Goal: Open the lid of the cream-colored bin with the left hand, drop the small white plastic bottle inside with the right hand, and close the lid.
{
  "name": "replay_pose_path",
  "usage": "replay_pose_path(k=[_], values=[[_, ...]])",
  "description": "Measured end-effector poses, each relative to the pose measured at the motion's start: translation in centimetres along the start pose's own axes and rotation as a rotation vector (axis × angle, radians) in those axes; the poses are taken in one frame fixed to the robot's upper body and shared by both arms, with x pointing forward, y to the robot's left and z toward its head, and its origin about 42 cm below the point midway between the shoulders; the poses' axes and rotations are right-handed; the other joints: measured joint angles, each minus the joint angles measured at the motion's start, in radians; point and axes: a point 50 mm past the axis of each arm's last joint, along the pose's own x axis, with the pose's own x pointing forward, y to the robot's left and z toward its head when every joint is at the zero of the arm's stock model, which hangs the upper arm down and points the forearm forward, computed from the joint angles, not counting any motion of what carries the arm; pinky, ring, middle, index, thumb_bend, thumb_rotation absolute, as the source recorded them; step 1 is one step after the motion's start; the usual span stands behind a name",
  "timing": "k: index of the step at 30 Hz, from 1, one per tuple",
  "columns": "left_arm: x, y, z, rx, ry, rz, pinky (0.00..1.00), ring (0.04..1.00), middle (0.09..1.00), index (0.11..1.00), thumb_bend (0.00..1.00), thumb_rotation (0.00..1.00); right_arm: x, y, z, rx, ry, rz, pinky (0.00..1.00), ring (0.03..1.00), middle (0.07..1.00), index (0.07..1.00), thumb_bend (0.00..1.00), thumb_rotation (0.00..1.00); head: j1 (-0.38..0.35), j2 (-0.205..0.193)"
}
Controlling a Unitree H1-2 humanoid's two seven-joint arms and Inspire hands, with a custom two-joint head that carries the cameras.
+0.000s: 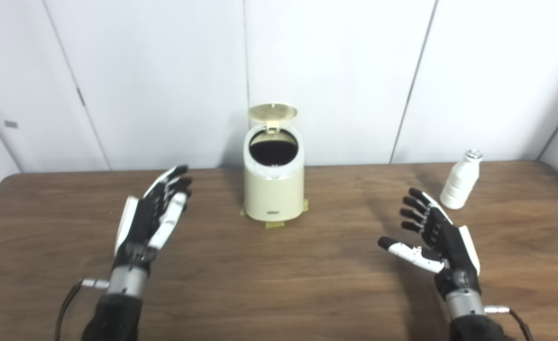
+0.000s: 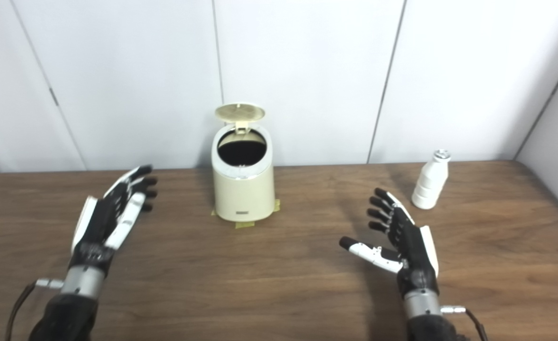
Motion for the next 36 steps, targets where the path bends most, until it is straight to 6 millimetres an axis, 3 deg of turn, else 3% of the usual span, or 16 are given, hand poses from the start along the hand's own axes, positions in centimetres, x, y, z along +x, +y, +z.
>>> replay_pose_path(k=[7,10,13,15,19,22,24,28,36], values=[[-0.6,-0.2,-0.5,-0.041,0.086,-0.055,0.76,0.813,0.864,0.944,0.37,0.81,0.0,-1.9,2.4,-0.135,-0.065,-0.083,0.69,0.800,0.877,0.892,0.89,0.25,-0.080,0.008],[-0.6,0.0,-0.7,-0.030,0.111,-0.081,0.78,0.836,0.886,0.961,0.39,0.82,0.1,-3.2,2.1,-0.207,-0.015,-0.124,0.76,0.834,0.876,0.902,0.91,0.30,-0.121,0.011],[-0.8,0.4,-0.8,0.008,0.136,-0.115,0.86,0.859,0.891,0.958,0.38,0.71,-0.2,-4.6,2.0,-0.269,0.029,-0.187,0.72,0.834,0.878,0.897,0.85,0.25,-0.175,0.011],[-0.8,0.5,-0.7,0.021,0.136,-0.124,0.86,0.864,0.894,0.952,0.39,0.65,-0.3,-5.1,2.1,-0.282,0.055,-0.215,0.72,0.836,0.892,0.903,0.83,0.23,-0.206,0.012],[-0.8,0.4,-0.7,0.025,0.145,-0.152,0.86,0.892,0.910,0.947,0.40,0.63,-0.5,-5.4,2.4,-0.332,0.110,-0.248,0.75,0.877,0.911,0.912,0.82,0.24,-0.241,0.012],[-0.7,0.5,-0.8,0.025,0.157,-0.160,0.89,0.887,0.905,0.942,0.40,0.59,-0.3,-5.7,2.5,-0.410,0.132,-0.264,0.76,0.853,0.876,0.921,0.84,0.28,-0.258,0.012],[-0.6,0.7,-0.8,0.027,0.160,-0.158,0.90,0.883,0.904,0.941,0.41,0.58,0.1,-6.0,2.8,-0.455,0.125,-0.272,0.77,0.853,0.881,0.937,0.86,0.30,-0.272,0.011],[-0.3,1.1,-0.6,0.034,0.152,-0.163,0.89,0.872,0.912,0.943,0.40,0.57,1.3,-6.5,3.6,-0.476,0.099,-0.285,0.69,0.858,0.941,0.972,0.90,0.28,-0.276,0.008],[-0.2,1.4,-0.5,0.021,0.152,-0.169,0.88,0.868,0.894,0.944,0.37,0.51,5.4,-7.8,5.0,-0.550,0.080,-0.294,0.77,0.923,0.962,0.989,0.91,0.15,-0.278,0.006]])
